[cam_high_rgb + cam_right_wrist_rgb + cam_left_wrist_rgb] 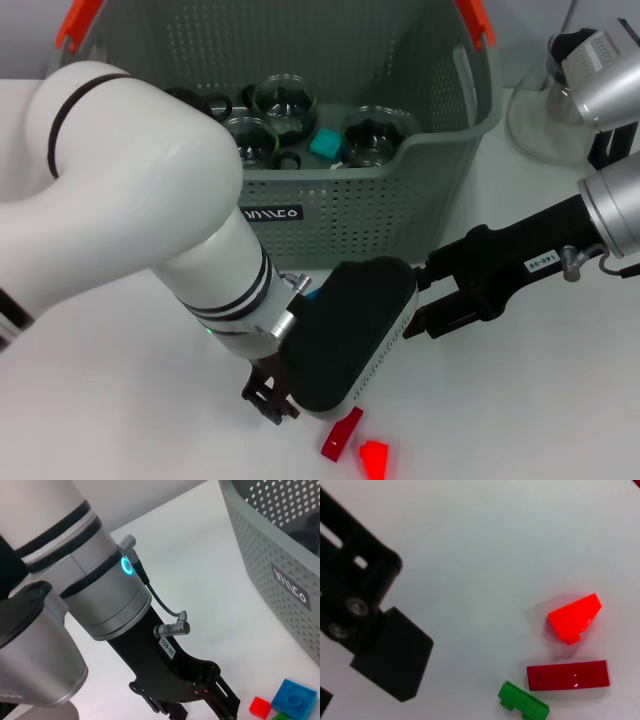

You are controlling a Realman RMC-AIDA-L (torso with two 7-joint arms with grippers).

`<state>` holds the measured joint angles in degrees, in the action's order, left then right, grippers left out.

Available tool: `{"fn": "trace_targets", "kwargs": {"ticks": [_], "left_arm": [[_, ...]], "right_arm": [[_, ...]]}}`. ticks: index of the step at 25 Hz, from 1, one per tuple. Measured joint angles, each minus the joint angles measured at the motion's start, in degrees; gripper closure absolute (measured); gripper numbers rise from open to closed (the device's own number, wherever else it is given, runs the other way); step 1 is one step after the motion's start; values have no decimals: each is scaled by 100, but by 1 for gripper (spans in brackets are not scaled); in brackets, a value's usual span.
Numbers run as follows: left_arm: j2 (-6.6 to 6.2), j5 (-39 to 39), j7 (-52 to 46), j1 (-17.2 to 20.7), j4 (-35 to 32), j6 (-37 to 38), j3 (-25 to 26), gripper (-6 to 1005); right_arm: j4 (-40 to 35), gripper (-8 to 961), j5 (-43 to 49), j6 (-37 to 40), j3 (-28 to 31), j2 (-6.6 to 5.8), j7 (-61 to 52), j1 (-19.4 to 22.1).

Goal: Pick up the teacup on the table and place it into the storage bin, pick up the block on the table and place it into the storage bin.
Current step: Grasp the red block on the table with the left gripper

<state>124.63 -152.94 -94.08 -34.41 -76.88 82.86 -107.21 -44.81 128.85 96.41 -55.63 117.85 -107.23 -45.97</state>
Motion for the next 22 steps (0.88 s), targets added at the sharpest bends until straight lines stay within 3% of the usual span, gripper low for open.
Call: {"fn": "trace_targets", "kwargs": {"ticks": [4, 10, 22], "left_arm": [[0, -5, -14, -30, 20, -3, -19, 200], [0, -14, -29, -85, 98, -53, -86, 347], [-1, -17, -319, -315, 383, -95, -167, 440]], "right_arm": [[-1, 239, 0, 0, 0, 10, 0, 0], [-1, 241, 0, 0, 7, 21, 0, 0], [2, 243, 0, -49, 9, 30, 36, 10]]}}
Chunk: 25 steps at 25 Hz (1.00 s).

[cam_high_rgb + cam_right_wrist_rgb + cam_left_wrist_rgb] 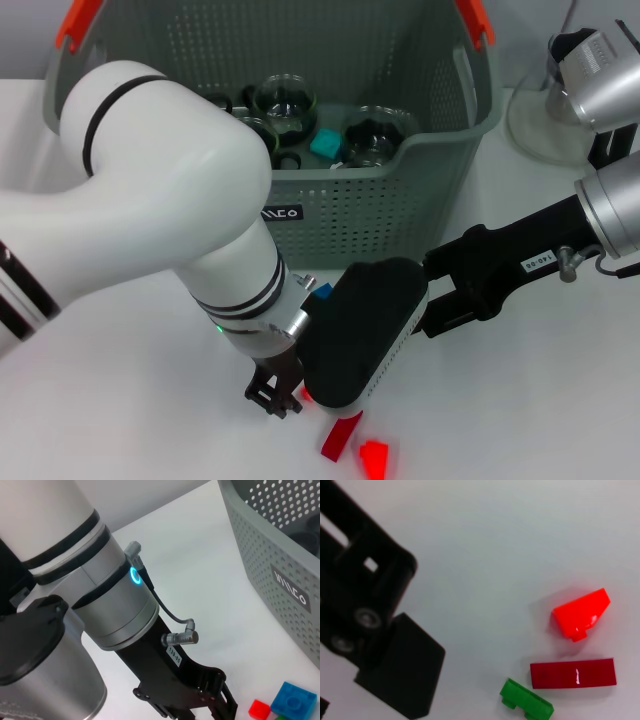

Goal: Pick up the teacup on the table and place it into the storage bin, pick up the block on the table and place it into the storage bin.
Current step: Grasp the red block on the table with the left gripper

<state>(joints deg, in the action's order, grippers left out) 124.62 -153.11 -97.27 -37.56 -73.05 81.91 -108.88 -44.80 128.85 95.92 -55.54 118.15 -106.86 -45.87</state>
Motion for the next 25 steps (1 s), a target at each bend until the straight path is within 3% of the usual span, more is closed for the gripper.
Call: {"fn": "trace_targets", "kwargs": {"ticks": [18, 25], "left_arm": [[1, 0, -60, -41, 15, 5, -39, 586], [1, 0, -65, -52, 20, 2, -74, 592]], "right_arm": [[6, 244, 0, -50, 0, -2, 16, 34], [6, 244, 0, -80, 0, -3, 17, 43]]}}
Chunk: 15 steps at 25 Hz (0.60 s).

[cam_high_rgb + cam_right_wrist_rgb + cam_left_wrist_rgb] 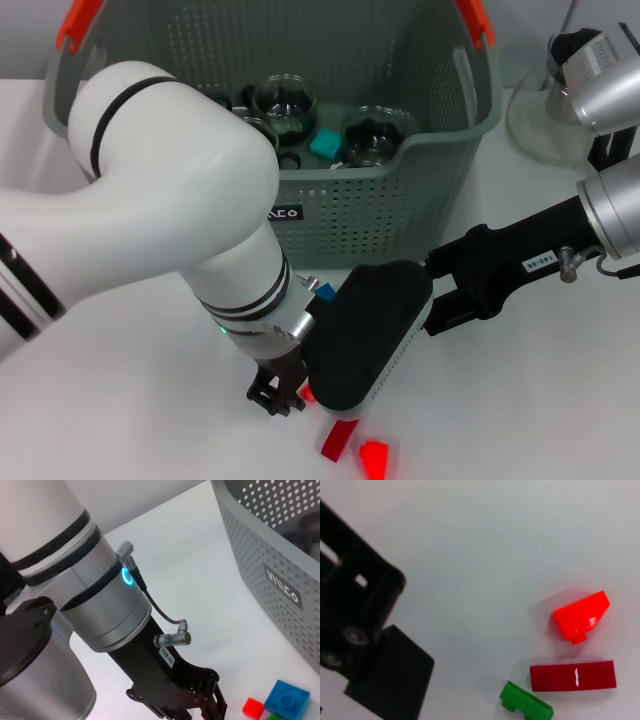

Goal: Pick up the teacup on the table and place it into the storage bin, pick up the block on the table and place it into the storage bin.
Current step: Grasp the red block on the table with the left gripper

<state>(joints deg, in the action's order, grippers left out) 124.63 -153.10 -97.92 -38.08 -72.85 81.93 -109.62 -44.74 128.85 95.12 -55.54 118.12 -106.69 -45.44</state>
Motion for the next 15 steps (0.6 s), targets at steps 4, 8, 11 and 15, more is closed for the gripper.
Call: {"fn": "trace_targets", "kwargs": {"ticks": [4, 8, 11, 15], "left_arm": [[0, 0, -8, -4, 5, -2, -3, 596], [0, 0, -21, -25, 52, -2, -7, 618], [0, 0, -60, -39, 73, -2, -17, 648], [0, 8, -111, -54, 46, 53, -7, 689]], "right_arm": [[0, 244, 0, -7, 0, 0, 7, 0], [0, 245, 0, -11, 0, 0, 9, 0], [0, 245, 0, -11, 0, 0, 9, 0], [0, 245, 0, -11, 0, 0, 9, 6]]}}
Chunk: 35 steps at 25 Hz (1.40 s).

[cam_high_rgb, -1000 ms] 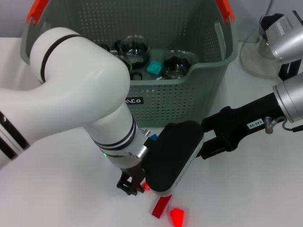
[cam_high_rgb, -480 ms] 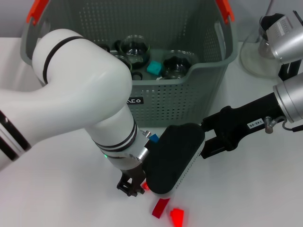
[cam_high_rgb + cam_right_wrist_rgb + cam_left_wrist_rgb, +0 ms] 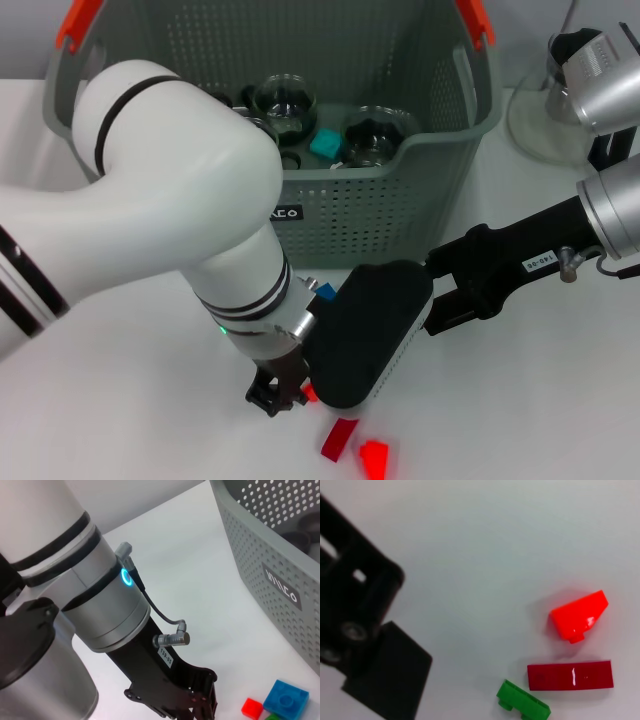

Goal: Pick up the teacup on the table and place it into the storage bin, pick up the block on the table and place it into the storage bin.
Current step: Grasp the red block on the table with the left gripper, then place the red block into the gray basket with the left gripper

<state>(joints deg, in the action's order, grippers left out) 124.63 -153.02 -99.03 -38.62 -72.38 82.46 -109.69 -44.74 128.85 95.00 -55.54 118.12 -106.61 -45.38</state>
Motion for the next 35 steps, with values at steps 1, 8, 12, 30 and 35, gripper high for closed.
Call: {"fn": "trace_targets", "kwargs": {"ticks": [1, 8, 12, 30, 35], "left_arm": [[0, 2, -19, -8, -6, 16, 2, 699], [0, 29, -140, -32, -11, 99, -18, 814], [-1, 47, -252, -28, -146, 176, 103, 817], [-126, 2333, 49, 710, -1071, 2806, 5930, 809], [-280, 2839, -457, 339, -862, 2500, 6872, 806]], "right_arm": [[0, 245, 0, 0, 0, 0, 0, 1], [0, 245, 0, 6, 0, 0, 45, 9], [0, 246, 0, 19, 0, -5, 58, 23], [-41, 247, 1, 199, 69, -87, 59, 17], [-44, 247, 2, 204, 37, -88, 96, -7]]}}
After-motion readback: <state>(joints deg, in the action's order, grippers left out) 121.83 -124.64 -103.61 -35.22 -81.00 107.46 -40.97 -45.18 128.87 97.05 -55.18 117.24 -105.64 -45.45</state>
